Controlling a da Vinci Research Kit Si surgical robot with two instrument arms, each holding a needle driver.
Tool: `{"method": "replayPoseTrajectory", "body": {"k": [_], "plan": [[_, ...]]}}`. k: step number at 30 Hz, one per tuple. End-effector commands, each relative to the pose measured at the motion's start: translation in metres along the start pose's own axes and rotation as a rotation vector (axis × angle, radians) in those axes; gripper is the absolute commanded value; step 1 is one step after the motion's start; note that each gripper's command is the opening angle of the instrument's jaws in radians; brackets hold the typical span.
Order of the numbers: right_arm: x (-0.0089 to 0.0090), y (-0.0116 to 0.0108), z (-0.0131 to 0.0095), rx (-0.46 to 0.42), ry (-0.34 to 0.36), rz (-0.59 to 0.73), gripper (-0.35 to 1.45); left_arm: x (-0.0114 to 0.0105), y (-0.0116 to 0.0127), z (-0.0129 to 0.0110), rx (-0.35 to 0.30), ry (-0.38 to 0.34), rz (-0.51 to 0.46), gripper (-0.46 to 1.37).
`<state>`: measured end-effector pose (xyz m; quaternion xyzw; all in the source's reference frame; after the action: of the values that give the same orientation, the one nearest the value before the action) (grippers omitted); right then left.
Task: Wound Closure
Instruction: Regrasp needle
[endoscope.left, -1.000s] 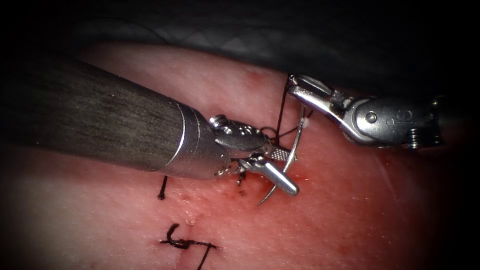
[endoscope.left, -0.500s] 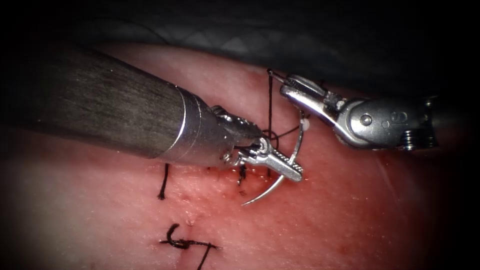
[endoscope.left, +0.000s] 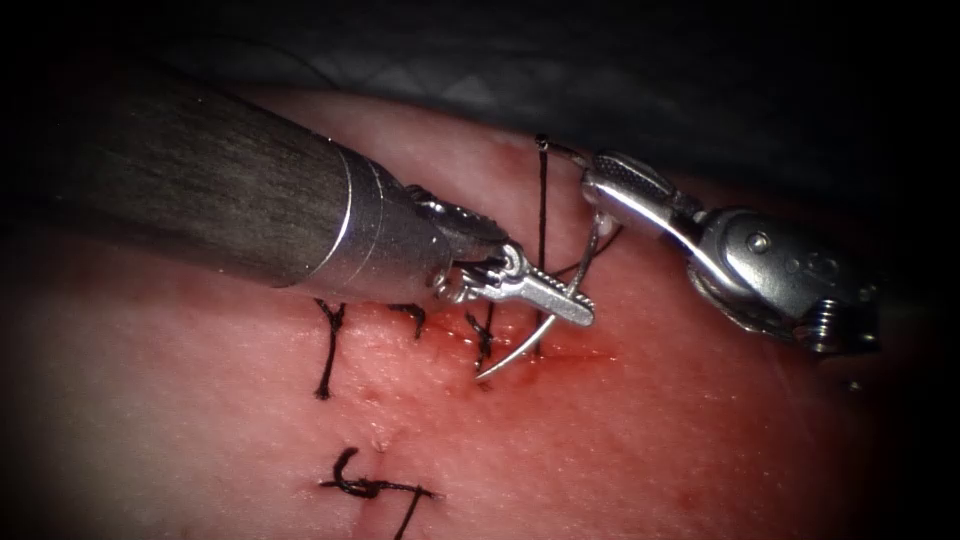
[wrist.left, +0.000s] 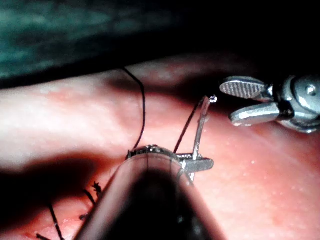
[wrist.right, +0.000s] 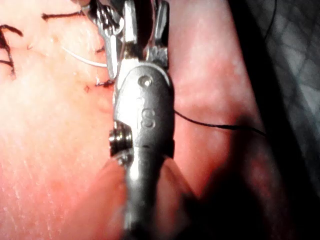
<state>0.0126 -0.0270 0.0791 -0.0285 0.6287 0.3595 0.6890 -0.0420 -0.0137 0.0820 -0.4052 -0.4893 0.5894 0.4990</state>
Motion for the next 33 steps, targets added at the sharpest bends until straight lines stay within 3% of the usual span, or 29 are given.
{"method": "replayPoseTrajectory", "body": {"k": [1,5,8,13,17,22,29,33], "plan": [[0.0004,-0.0001,-0.0002,-0.009,-0.046,-0.002,0.72,0.0001,0.0000,0.0000,0.007,0.017,-0.009,-0.35],[0.0007,-0.0006,-0.0009,-0.059,-0.167,-0.009,0.73,0.0004,-0.0002,0.0000,0.041,0.027,0.002,-0.35],[0.0009,-0.0011,-0.0015,-0.115,-0.280,0.024,0.72,0.0005,-0.0004,0.0001,0.107,0.048,0.013,-0.35],[0.0011,-0.0017,-0.0016,-0.203,-0.384,0.037,0.57,0.0005,-0.0005,0.0004,0.134,0.068,0.024,-0.35],[0.0010,-0.0016,-0.0012,-0.251,-0.403,0.049,0.46,0.0005,-0.0004,0.0005,0.159,0.066,0.048,-0.35],[0.0007,-0.0011,-0.0007,-0.284,-0.409,0.060,0.45,0.0005,-0.0002,0.0007,0.168,0.060,0.086,-0.35],[-0.0005,-0.0003,-0.0004,-0.314,-0.420,0.093,0.30,0.0007,0.0001,0.0008,0.172,0.056,0.105,-0.35],[-0.0016,-0.0001,-0.0003,-0.320,-0.439,0.103,0.05,0.0008,0.0006,0.0008,0.168,0.059,0.113,-0.35]]}}
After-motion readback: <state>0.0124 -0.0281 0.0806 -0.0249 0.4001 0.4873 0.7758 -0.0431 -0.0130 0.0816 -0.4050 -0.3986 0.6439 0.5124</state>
